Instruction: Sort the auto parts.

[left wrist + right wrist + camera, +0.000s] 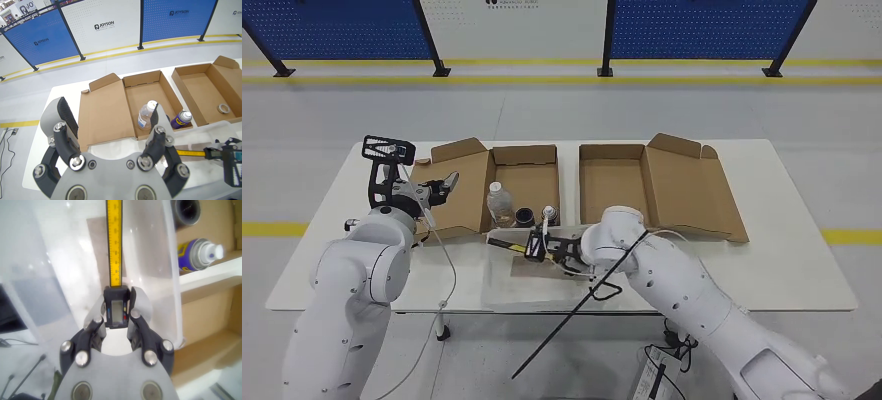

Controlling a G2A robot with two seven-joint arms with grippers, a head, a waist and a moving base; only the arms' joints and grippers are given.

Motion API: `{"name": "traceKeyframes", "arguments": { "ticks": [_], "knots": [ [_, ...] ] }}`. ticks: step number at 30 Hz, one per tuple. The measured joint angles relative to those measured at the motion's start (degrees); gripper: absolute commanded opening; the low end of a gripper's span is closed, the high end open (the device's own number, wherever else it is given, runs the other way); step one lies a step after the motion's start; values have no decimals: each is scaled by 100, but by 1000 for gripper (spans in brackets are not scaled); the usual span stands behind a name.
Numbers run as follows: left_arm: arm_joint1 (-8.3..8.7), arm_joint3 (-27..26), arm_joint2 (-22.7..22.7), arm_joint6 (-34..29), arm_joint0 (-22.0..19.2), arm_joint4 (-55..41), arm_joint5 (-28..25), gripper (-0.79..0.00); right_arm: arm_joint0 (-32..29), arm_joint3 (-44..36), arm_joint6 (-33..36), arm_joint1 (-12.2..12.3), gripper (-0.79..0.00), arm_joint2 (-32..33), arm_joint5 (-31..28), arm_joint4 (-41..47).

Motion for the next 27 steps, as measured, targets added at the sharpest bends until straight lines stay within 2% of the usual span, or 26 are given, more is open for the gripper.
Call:
{"name": "traceKeyframes", "arguments": {
  "ticks": [6, 9, 20, 27],
  "knots": [
    [0, 0, 0, 0, 0, 0, 0, 0, -470, -730, -196, 239, -785, 701, -67, 261],
    [0, 0, 0, 0, 0, 0, 0, 0, -754, -976, -385, 361, -785, 1135, -269, 675],
    [0, 0, 0, 0, 0, 0, 0, 0, -1321, -901, -998, 610, -785, 2036, -884, 2153],
    [0, 0, 0, 0, 0, 0, 0, 0, -1436, -859, -1130, 701, -785, 2200, -945, 2474]
  ]
}}
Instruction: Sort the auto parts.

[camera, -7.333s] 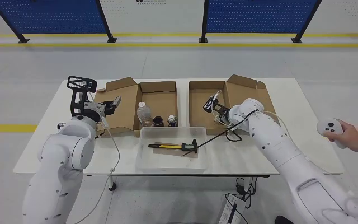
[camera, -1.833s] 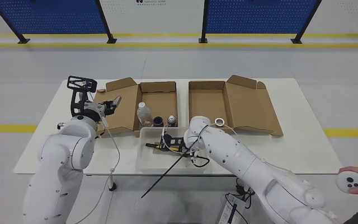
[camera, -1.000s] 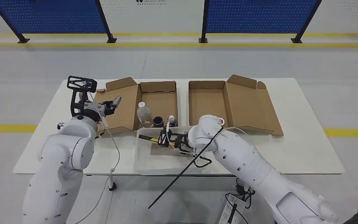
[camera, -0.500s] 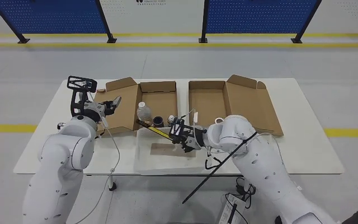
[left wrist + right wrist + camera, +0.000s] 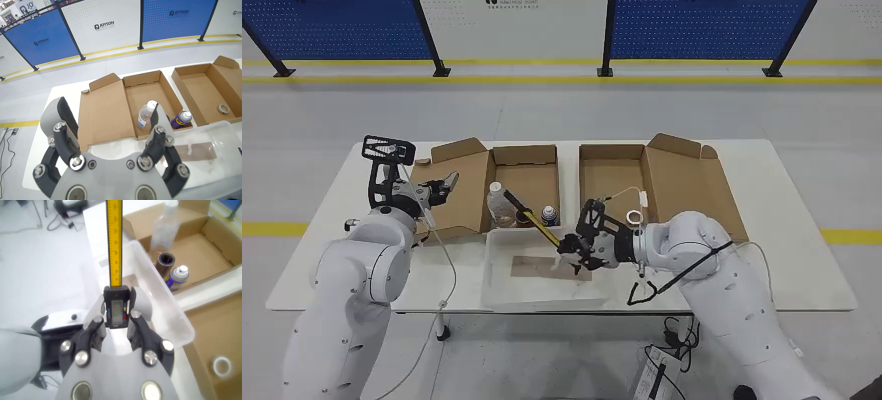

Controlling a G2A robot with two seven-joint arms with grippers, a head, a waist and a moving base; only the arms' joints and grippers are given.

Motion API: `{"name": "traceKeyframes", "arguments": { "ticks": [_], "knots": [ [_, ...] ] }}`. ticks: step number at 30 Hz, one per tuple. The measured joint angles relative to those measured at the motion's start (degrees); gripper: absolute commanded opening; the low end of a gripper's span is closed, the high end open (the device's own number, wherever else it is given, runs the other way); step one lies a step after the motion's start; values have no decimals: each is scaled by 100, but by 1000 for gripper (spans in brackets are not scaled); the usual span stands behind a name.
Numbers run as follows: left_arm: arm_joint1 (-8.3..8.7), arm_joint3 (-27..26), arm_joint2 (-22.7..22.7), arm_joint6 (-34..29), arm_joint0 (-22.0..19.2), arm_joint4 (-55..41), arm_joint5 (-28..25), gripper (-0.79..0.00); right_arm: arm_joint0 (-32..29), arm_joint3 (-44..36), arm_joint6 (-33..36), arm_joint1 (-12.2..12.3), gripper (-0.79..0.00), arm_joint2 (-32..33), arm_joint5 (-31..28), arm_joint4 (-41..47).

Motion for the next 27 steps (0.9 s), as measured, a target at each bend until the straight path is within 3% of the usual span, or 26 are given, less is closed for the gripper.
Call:
{"name": "traceKeyframes", "arguments": {
  "ticks": [27],
  "knots": [
    [0, 0, 0, 0, 0, 0, 0, 0, 55, 158, -444, 175, -785, -162, -167, 417]
  ]
}}
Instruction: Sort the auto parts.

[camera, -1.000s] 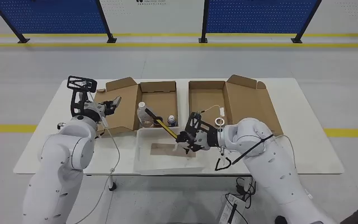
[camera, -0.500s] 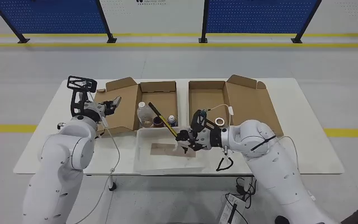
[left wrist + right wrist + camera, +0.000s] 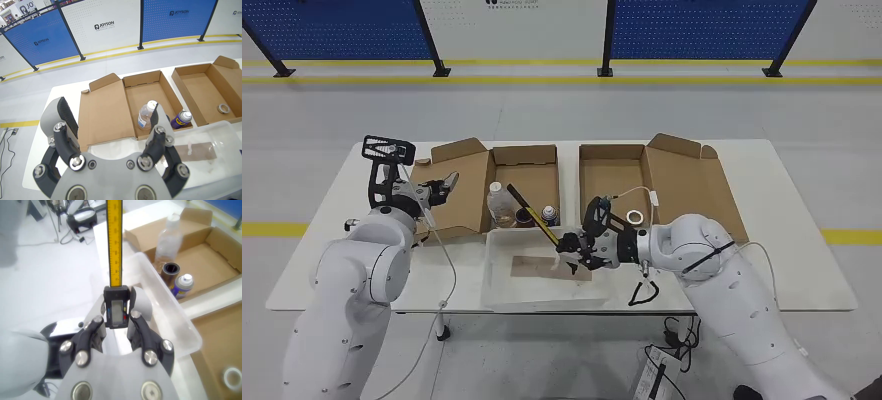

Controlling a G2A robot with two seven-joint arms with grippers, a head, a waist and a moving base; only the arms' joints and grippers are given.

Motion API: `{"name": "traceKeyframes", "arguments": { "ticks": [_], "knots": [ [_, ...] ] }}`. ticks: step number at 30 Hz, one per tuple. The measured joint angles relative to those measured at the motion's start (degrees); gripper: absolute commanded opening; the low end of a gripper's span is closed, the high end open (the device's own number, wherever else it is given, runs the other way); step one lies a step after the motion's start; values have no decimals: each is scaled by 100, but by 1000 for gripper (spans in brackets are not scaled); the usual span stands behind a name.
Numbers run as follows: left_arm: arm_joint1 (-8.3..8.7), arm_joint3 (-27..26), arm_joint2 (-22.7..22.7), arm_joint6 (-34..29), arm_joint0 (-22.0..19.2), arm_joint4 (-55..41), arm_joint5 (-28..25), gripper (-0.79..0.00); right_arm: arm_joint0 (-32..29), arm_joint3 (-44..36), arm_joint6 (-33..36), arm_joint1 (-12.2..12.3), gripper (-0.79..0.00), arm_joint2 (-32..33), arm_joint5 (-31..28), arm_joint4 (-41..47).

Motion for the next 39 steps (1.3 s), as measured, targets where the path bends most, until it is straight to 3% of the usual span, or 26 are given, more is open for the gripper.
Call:
{"name": "traceKeyframes", "arguments": {
  "ticks": [39],
  "knots": [
    [0, 0, 0, 0, 0, 0, 0, 0, 202, -48, -252, 183, -785, -258, 176, -54]
  ]
}}
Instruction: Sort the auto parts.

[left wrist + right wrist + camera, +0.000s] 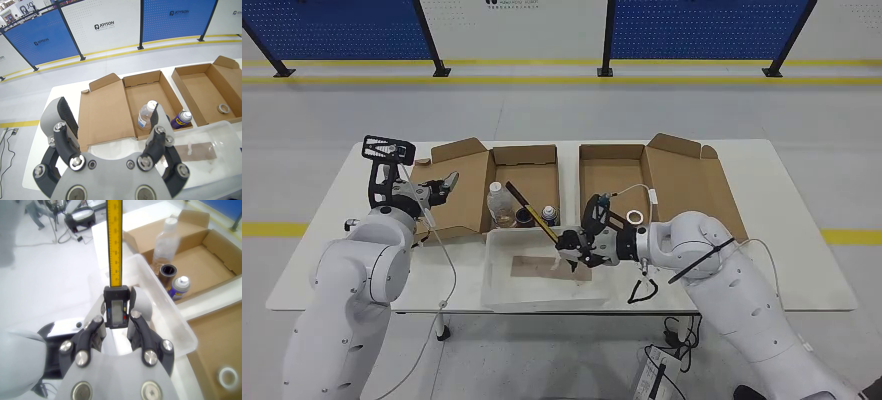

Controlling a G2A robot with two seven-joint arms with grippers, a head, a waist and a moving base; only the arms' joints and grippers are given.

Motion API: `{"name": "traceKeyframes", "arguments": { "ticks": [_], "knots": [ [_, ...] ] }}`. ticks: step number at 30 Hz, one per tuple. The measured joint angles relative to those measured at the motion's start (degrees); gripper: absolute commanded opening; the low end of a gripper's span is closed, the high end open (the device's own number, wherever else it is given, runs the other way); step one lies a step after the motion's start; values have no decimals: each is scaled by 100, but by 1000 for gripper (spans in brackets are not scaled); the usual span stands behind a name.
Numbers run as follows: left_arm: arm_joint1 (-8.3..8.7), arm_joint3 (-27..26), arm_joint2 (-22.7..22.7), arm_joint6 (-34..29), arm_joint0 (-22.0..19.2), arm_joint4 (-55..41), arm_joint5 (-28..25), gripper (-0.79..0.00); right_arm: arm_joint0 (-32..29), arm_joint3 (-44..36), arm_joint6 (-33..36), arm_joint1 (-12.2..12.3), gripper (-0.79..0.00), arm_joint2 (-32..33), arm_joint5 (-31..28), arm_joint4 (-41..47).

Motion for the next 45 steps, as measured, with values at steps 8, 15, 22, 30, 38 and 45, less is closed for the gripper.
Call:
{"name": "traceKeyframes", "arguments": {
  "ticks": [8, 15, 22, 30, 38, 45],
  "knots": [
    [0, 0, 0, 0, 0, 0, 0, 0, 226, -35, -6, 60, -785, 181, 164, -333],
    [0, 0, 0, 0, 0, 0, 0, 0, 559, 191, 71, 126, -785, 419, 436, -1009],
    [0, 0, 0, 0, 0, 0, 0, 0, 952, 863, 52, 171, -785, 530, 582, -1725],
    [0, 0, 0, 0, 0, 0, 0, 0, 1480, 2059, -129, 88, -785, 246, 704, -2014],
    [0, 0, 0, 0, 0, 0, 0, 0, 1905, 3218, -390, -73, -785, 103, 1526, -1544],
    [0, 0, 0, 0, 0, 0, 0, 0, 2236, 3943, -430, -270, -785, -262, 1830, -1442]
  ]
}}
